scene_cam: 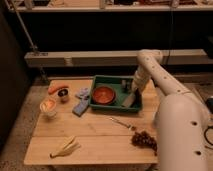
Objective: Wipe tray with brush
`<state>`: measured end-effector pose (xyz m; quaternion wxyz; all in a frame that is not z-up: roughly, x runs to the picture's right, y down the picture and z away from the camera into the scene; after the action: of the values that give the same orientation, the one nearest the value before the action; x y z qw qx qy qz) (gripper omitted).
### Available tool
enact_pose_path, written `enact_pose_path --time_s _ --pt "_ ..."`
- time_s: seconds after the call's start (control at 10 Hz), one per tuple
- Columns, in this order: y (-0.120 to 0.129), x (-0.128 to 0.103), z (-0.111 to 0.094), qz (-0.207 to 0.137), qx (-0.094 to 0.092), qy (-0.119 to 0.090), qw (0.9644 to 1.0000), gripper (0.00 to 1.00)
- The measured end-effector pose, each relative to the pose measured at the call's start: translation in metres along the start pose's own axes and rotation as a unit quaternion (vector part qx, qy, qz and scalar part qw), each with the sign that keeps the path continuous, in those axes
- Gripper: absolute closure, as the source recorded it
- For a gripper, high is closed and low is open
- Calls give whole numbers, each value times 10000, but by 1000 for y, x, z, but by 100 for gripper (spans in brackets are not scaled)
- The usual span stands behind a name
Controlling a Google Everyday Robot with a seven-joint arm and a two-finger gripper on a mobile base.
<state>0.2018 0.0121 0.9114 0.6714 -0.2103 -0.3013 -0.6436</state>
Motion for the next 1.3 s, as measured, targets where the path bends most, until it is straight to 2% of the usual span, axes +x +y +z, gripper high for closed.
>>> enact_pose_path --time_s 0.3,0.7,1.0,1.3 --pt "-24 -1 3 -183 93 -22 9998 100" --pt "-37 -17 3 -460 175 -81 9988 100" --pt "-37 -32 3 -596 188 -133 9980 100" --pt "-23 -47 3 -605 110 -203 9979 100"
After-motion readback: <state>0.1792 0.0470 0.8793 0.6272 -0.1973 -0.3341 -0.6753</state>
